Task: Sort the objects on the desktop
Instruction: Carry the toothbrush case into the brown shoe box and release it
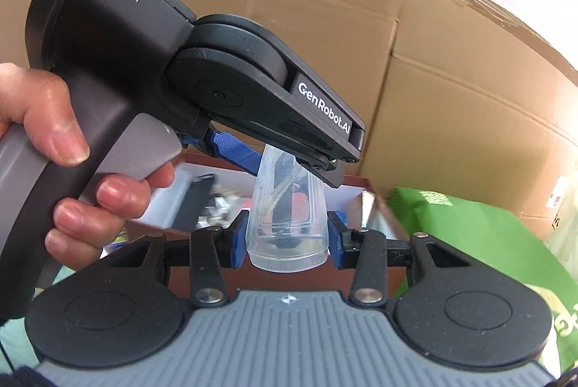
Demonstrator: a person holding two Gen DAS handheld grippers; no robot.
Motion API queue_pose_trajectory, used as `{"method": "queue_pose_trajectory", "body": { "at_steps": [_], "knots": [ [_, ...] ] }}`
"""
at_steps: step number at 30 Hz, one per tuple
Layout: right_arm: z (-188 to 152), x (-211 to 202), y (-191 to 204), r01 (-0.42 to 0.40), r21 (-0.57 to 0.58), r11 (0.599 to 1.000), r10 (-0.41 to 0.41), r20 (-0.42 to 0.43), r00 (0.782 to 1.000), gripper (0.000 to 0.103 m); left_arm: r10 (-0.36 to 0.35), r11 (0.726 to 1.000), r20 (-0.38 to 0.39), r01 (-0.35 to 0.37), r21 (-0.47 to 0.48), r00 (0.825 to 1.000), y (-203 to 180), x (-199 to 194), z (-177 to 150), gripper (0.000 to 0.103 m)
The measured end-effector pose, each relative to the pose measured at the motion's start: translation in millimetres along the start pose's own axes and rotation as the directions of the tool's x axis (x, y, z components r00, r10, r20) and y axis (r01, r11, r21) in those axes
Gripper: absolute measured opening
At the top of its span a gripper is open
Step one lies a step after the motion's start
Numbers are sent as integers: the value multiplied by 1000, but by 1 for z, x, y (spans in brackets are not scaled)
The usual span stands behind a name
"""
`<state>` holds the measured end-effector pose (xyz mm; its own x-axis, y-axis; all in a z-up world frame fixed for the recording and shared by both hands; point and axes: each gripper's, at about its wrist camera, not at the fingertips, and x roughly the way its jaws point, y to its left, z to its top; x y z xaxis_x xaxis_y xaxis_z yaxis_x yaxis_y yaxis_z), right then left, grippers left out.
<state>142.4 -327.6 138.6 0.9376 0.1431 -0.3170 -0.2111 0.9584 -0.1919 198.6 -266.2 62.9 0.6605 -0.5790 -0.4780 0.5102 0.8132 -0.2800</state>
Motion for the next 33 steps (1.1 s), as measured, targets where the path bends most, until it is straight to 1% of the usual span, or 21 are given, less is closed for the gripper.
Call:
{"method": "queue_pose_trajectory", "body": {
  "at_steps": [3,8,13,14,15,16,17,18,19,20,22,23,26,29,33],
  "knots": [
    [-2,21,-18,8,10,1000,-8,-15,1000,43,-17,1000,-15,17,-3,1000,0,28,10,67],
    [-6,53,-39,5,32,999,-4,-49,999,43,-61,996,-47,58,-68,997,14,66,22,65],
    [-13,86,-55,5,48,999,0,-91,996,43,-67,994,-86,60,-91,994,21,97,27,64],
    [-15,92,-57,3,54,999,2,-103,995,43,-62,994,-98,52,-93,993,23,103,27,63],
    [-16,99,-58,2,58,998,5,-120,993,43,-55,995,-109,45,-94,993,25,108,26,63],
    [-19,105,-59,2,63,998,7,-141,990,44,-44,995,-118,33,-96,992,28,111,24,73],
    [-20,106,-63,-9,99,995,22,-130,991,47,-36,995,-126,23,-97,991,30,112,23,88],
    [-20,107,-65,-10,113,994,24,-127,992,51,-28,995,-122,16,-96,992,32,109,21,93],
    [-21,108,-65,8,111,994,6,-127,992,63,-20,996,-101,11,-92,995,34,106,20,97],
    [-22,108,-64,31,99,995,-19,-127,992,71,-13,996,-79,6,-84,997,35,102,20,97],
    [-24,109,-63,61,95,994,-48,-128,991,76,-12,997,-65,7,-74,998,37,97,20,97],
    [-25,108,-64,61,106,992,-47,-134,990,82,-16,997,-67,11,-77,998,40,94,20,97],
    [-27,106,-63,66,117,991,-50,-131,990,85,-19,997,-60,15,-75,998,42,86,18,97],
    [-22,100,-66,80,123,989,-63,-134,989,89,-9,998,-51,6,-61,999,36,82,16,97],
    [-17,90,-62,91,121,988,-76,-125,989,90,-9,999,-37,8,-39,999,31,66,11,97]
  ]
}}
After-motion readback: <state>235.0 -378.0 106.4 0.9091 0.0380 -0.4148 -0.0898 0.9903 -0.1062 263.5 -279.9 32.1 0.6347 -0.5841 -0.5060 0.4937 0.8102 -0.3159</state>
